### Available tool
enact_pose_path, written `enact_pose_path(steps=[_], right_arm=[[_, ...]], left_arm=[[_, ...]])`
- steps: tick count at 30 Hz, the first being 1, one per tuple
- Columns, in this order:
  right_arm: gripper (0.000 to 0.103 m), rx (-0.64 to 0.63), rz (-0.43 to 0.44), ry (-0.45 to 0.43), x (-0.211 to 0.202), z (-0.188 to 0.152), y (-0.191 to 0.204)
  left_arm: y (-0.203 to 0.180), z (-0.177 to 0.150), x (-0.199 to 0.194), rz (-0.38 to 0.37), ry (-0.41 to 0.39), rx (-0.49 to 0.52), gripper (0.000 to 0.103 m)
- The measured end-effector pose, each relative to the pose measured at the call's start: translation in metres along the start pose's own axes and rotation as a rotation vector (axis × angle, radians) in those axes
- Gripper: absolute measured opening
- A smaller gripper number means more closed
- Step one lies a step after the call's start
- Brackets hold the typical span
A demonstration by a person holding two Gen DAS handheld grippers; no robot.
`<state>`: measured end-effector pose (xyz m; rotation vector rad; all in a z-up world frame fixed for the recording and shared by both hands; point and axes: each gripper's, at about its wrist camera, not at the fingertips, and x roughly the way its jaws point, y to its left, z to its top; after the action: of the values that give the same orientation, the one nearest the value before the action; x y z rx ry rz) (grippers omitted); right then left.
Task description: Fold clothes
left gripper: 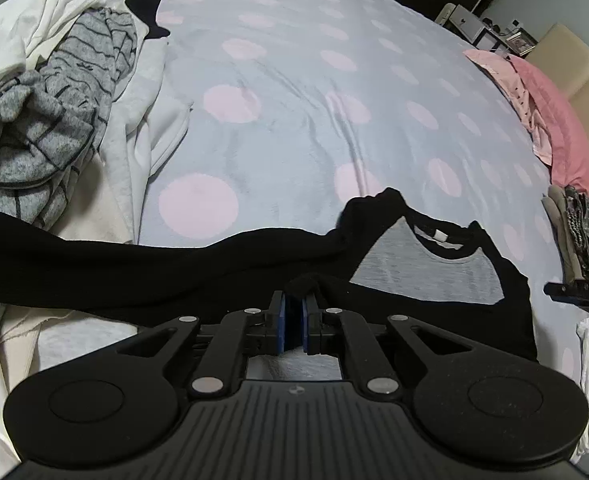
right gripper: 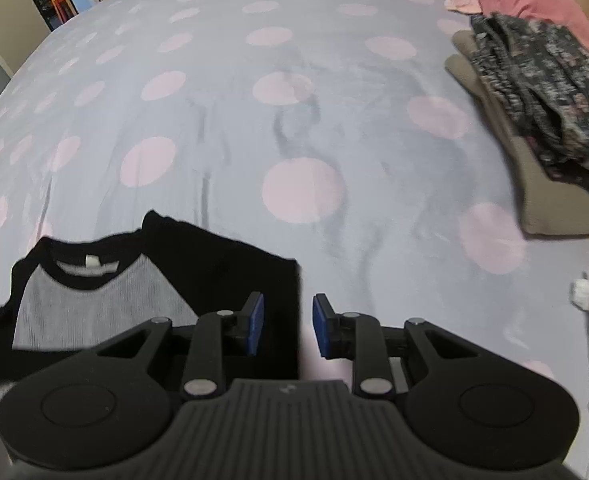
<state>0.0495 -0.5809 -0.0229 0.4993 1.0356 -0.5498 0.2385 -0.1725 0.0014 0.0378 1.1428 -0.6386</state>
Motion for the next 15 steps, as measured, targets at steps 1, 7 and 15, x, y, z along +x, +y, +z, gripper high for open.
enact_pose_path(steps=[1, 7, 15], right_arm=[[0.03, 0.008, -0.002, 0.002, 0.005, 0.003, 0.002], [0.029, 0.012, -0.035, 0.021, 0.033, 0.014, 0.013], [0.0, 0.123, -0.147, -0.075, 0.028, 0.023, -0.005]], left_arm=[[0.001, 0.001, 0.002, 0.002, 0.004, -0.002, 0.005], [0.002, 0.006, 0.009, 0.003, 0.021, -0.008, 0.005], [0.002, 0.016, 0.006, -0.013, -0.025, 0.0, 0.005]])
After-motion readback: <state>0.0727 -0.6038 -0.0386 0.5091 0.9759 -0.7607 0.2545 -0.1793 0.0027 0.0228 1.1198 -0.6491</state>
